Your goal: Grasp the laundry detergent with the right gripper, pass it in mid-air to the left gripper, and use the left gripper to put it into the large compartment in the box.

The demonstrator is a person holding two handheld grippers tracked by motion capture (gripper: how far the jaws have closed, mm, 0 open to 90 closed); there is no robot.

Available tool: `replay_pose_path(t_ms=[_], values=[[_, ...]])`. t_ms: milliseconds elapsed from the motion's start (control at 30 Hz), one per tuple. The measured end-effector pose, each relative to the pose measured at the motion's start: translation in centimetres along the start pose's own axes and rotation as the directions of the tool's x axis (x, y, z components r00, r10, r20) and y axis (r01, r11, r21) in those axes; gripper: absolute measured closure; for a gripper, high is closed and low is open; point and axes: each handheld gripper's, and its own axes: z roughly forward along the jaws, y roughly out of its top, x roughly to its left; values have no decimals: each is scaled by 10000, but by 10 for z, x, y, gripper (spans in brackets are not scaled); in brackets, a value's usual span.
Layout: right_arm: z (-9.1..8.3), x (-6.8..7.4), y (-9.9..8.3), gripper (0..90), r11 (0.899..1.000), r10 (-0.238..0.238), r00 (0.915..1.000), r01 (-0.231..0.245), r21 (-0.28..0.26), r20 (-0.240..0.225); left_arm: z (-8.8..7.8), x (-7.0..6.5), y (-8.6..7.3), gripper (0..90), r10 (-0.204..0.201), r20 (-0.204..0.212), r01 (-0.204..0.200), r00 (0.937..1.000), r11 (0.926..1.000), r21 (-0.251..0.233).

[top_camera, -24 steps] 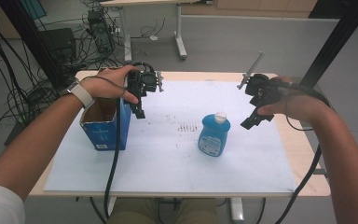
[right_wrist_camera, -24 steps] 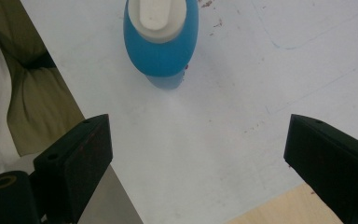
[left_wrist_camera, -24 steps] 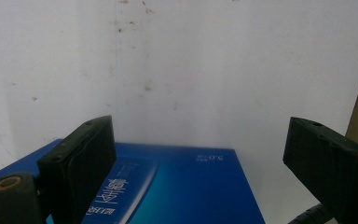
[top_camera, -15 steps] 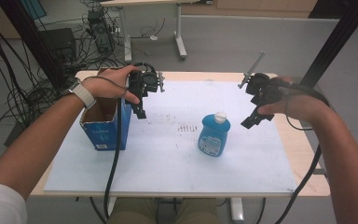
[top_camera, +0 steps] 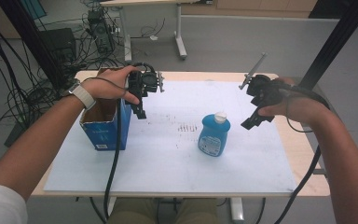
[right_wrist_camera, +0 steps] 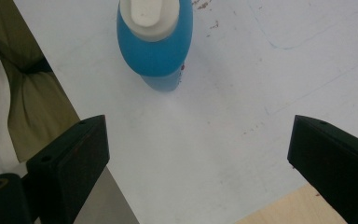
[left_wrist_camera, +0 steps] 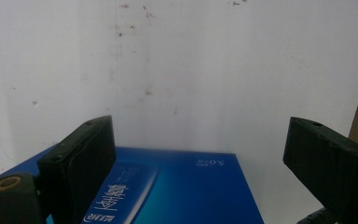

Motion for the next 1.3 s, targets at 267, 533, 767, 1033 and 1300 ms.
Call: replay_pose_path(t_ms=[267, 533, 767, 1033, 1300], values=[[3, 1, -2, 64, 9999, -114, 9999, 114, -64, -15, 1, -1, 0, 96, -47, 42, 47, 10000, 10000, -1], [4, 1, -5, 54, 9999, 106, 9999, -106, -2, -77, 2, 0, 1, 96, -36, 17, 37, 10000, 10000, -47], [6, 1, -7, 51, 9998, 217, 9997, -218, -16, -134, 3, 0, 2, 89, -110, -5, 110, 9999, 9999, -4], [9, 1, -8, 46, 9999, 163, 9997, -164, -55, -158, 4, -1, 2, 90, -75, -29, 75, 10000, 10000, -16], [9, 0, -10, 55, 9990, 252, 9996, -255, -365, -97, 4, -1, 3, 90, -52, -66, 51, 10000, 10000, -52]])
